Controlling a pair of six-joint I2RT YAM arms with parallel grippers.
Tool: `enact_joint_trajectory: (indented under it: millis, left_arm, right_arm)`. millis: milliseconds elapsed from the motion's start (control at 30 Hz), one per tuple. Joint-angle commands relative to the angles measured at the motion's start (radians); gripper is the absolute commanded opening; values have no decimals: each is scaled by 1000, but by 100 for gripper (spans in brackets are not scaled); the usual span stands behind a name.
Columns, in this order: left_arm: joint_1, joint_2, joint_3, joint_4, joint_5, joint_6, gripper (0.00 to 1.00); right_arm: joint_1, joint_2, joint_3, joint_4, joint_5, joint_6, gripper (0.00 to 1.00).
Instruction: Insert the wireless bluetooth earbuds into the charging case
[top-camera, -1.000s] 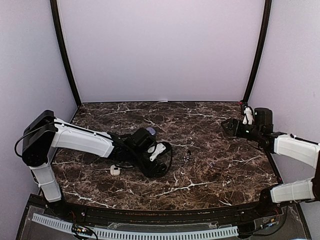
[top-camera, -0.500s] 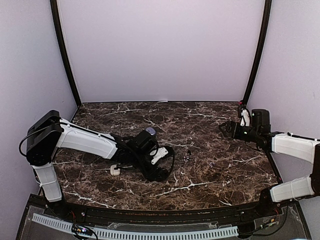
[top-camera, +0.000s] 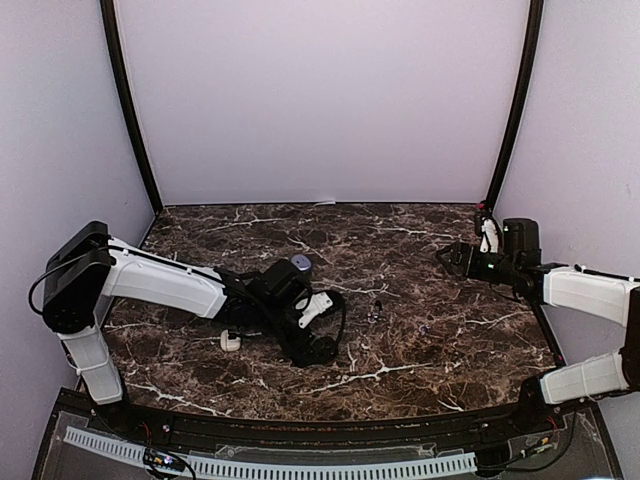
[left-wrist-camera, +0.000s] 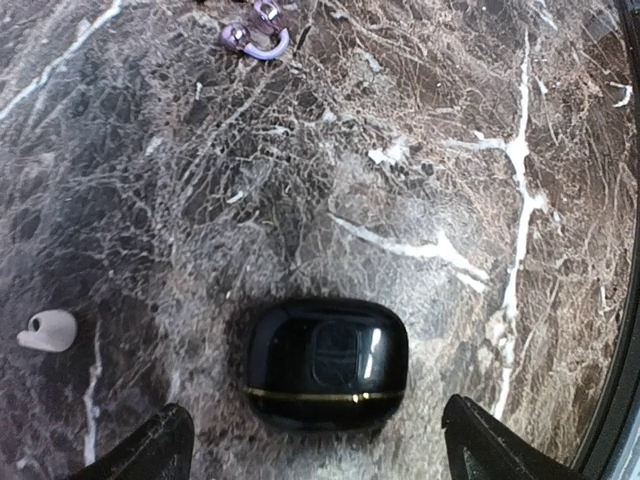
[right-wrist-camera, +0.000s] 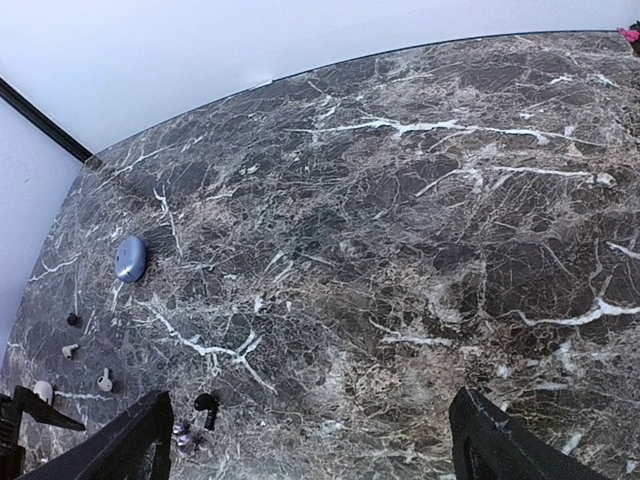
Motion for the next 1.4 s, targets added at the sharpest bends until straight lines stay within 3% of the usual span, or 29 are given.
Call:
enact_joint_trajectory:
  millis: [0, 267, 600, 833, 1067, 1367]
  left_arm:
    - [-5, -138, -50, 19, -26, -14, 99]
    - [-16, -338, -141, 29, -35, -96, 98]
    - [-60, -491, -237, 131, 158, -296, 89]
    - [-106, -456, -288, 187, 169, -375, 85]
    - [-152, -385, -298, 246, 165, -419, 82]
    - [-159, -287, -305, 285, 162, -488, 73]
  right_arm:
    - [9, 2, 30, 27, -26, -12, 96]
    - [27, 29, 35, 72, -71, 9, 96]
    - [105, 55, 47, 117, -89, 2, 95]
    - [154, 42, 35, 172, -88, -6, 94]
    - [150, 1, -27, 257, 23, 47, 95]
    - [146, 51, -24, 286, -183, -25, 86]
